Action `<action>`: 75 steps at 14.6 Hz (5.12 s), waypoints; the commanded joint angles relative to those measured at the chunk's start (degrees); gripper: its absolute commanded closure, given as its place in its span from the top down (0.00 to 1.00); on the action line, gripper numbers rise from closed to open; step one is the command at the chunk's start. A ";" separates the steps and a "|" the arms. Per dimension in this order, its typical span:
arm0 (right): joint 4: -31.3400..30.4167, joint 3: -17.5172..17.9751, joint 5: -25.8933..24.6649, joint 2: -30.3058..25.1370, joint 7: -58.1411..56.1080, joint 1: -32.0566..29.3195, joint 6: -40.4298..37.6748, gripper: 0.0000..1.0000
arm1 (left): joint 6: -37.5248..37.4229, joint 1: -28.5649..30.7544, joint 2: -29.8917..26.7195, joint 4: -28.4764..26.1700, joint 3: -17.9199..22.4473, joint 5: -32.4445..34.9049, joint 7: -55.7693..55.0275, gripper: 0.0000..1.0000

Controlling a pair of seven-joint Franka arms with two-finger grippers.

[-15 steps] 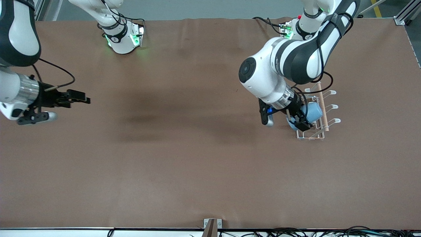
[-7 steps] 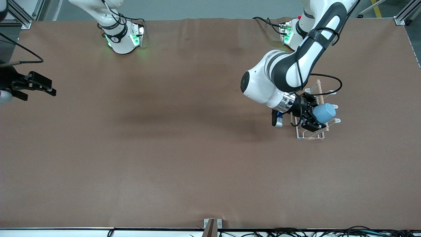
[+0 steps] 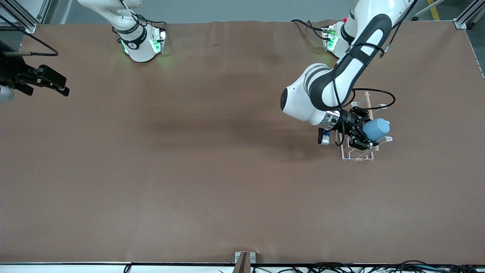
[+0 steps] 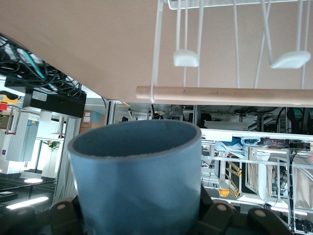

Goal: Hang cup on cup holder

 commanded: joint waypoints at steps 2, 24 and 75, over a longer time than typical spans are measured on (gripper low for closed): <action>0.29 -0.41 -0.92 -1.00 1.38 -0.42 -0.84 1.00 | -0.84 0.88 1.13 -0.61 -0.39 1.52 0.13 0.60; -3.31 -0.76 -0.47 -3.11 -6.53 -4.20 2.59 1.00 | -3.22 1.33 5.79 -3.07 -0.47 6.35 -0.05 0.63; -3.93 -8.59 2.08 -3.55 -9.52 0.37 2.94 1.00 | 6.43 11.43 -9.39 31.74 -3.04 -48.05 -46.99 1.00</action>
